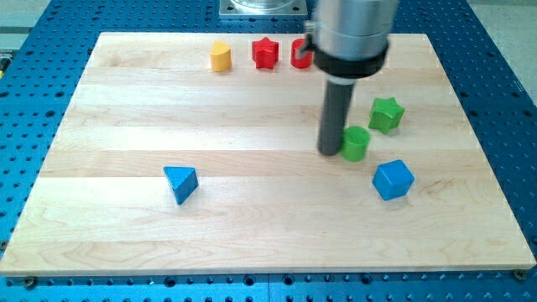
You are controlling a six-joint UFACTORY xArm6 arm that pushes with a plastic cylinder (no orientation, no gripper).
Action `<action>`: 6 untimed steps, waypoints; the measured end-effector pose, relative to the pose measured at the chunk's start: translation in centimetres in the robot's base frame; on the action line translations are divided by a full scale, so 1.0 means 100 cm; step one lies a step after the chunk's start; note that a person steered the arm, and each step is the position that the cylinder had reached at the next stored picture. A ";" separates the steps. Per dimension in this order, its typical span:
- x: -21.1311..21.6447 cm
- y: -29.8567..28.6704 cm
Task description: Push the green circle into the green star
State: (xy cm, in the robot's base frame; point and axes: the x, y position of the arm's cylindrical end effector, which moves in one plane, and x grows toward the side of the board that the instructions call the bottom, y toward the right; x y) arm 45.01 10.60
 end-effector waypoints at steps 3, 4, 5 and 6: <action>0.035 0.013; 0.035 0.043; 0.004 0.053; 0.012 0.053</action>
